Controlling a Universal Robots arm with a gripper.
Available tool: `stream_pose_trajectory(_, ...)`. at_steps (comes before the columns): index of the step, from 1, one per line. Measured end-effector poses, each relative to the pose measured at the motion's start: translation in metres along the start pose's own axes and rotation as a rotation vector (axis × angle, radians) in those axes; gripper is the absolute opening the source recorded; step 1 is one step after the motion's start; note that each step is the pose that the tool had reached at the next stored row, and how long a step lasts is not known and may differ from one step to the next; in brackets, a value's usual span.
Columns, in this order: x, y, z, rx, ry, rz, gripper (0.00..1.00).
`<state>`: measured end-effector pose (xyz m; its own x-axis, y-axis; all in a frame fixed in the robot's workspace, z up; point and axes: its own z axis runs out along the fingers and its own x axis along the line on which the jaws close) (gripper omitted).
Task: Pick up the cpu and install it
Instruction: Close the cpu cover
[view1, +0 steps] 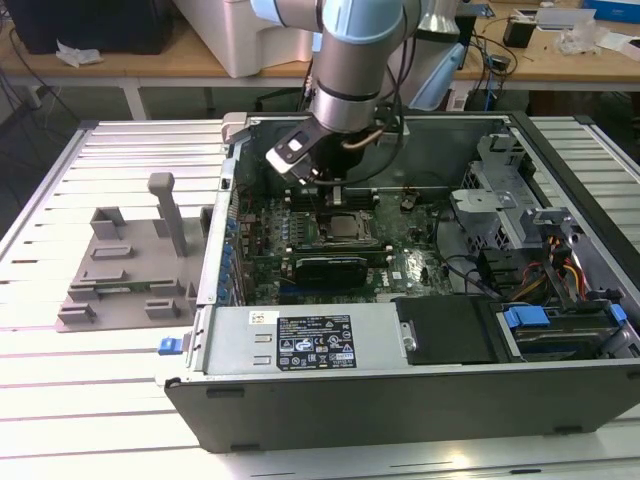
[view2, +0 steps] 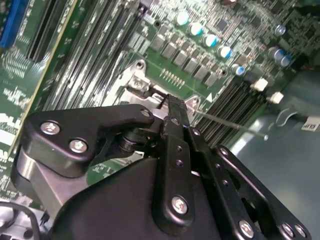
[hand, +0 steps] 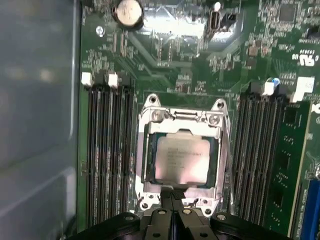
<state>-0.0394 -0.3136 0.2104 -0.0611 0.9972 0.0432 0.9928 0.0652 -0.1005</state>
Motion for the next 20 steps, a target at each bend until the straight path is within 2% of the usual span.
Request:
stream_pose_trajectory(6, -0.0001, -0.0014, 0.0035, 0.0000, 0.0014, 0.000, 0.11)
stream_pose_trajectory(9, -0.0008, 0.0106, 0.0026, -0.0003, 0.0047, -0.001, 0.11)
stream_pose_trajectory(15, -0.0014, 0.0217, 0.0007, -0.0003, 0.0057, -0.001, 0.11)
stream_pose_trajectory(16, -0.0023, 0.0352, -0.0008, 0.0001, 0.0068, -0.001, 0.11)
stream_pose_trajectory(17, -0.0026, 0.0399, -0.0015, 0.0004, 0.0067, -0.001, 0.11)
stream_pose_trajectory(18, -0.0026, 0.0417, -0.0032, 0.0005, 0.0065, -0.001, 0.11)
stream_pose_trajectory(20, -0.0022, 0.0412, -0.0131, 0.0004, 0.0067, -0.001, 0.11)
